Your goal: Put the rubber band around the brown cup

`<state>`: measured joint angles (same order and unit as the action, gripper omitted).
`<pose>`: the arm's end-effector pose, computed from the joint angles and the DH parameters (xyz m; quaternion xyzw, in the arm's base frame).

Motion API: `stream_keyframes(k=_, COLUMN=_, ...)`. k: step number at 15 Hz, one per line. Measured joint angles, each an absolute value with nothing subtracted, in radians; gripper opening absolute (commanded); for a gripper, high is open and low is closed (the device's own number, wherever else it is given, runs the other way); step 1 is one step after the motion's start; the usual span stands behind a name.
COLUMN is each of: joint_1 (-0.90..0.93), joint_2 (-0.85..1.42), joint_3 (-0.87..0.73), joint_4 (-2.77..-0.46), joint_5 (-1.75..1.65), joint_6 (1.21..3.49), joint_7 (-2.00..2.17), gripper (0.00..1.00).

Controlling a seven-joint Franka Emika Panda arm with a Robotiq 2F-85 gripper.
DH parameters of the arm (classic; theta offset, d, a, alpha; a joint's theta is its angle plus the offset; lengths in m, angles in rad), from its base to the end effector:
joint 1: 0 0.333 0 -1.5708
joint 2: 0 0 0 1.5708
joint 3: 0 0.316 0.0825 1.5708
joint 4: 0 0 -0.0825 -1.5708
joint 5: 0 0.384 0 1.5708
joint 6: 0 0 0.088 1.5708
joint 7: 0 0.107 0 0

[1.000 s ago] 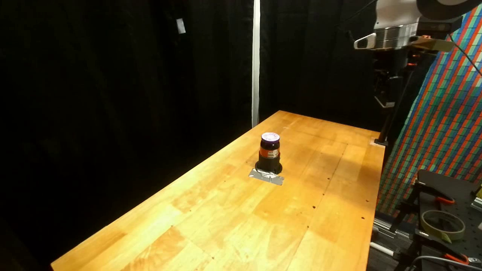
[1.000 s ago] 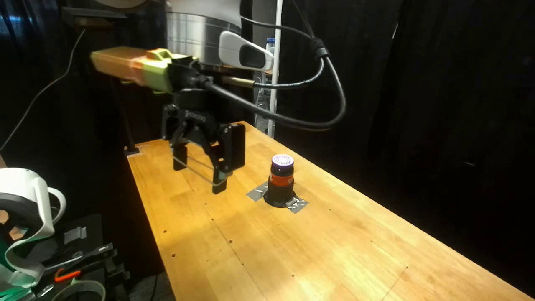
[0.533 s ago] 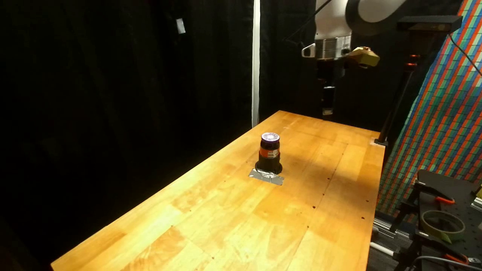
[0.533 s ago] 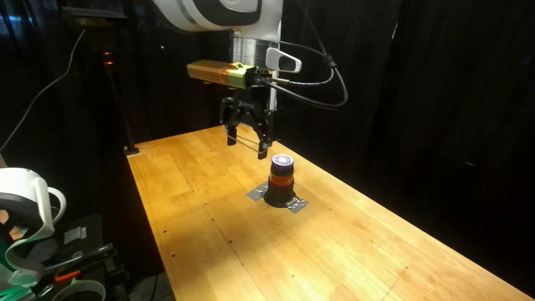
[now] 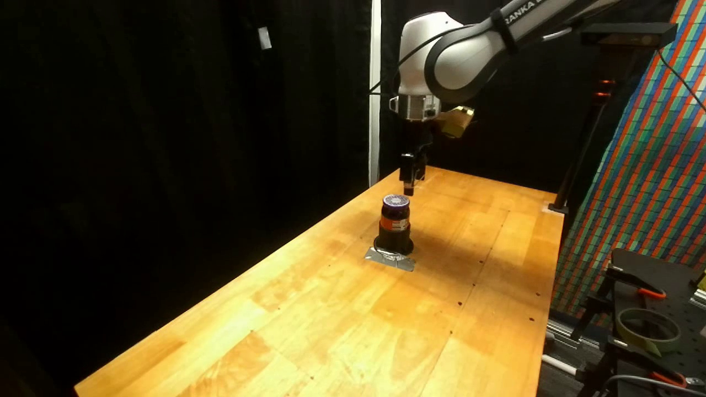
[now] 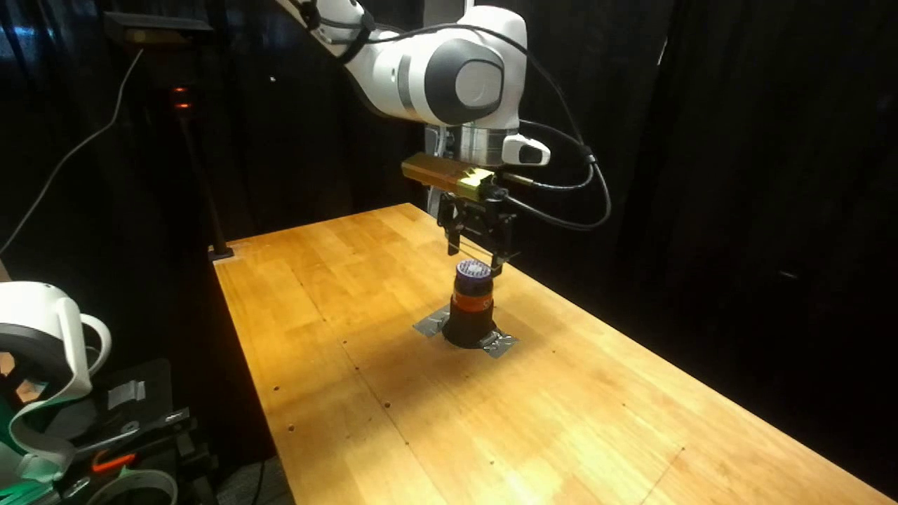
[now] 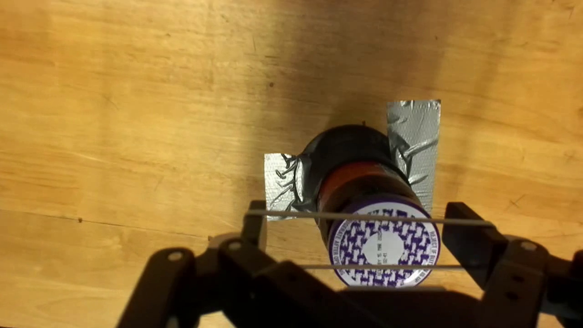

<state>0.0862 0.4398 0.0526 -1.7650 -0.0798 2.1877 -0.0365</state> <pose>0.6482 0.0847 0.3147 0.9939 0.1084 -0.0070 0.0215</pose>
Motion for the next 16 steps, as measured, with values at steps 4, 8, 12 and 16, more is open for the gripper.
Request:
stream_keyframes(k=4, joint_1=0.086, joint_2=0.544, joint_3=0.063, joint_4=-1.661, joint_5=-0.044, joint_6=2.185, joint_7=-0.037, gripper=1.0)
stream_keyframes(k=8, joint_1=0.086, joint_2=0.606, joint_3=0.073, joint_4=-1.589, joint_5=-0.023, joint_6=2.184, joint_7=-0.038, gripper=1.0)
stream_keyframes(k=12, joint_1=0.086, joint_2=0.659, joint_3=0.074, joint_4=-1.535, joint_5=-0.023, joint_6=2.183, joint_7=-0.038, gripper=1.0)
stream_keyframes(k=16, joint_1=0.083, joint_2=0.703, joint_3=0.074, joint_4=-1.495, joint_5=-0.023, joint_6=2.159, joint_7=-0.038, gripper=1.0)
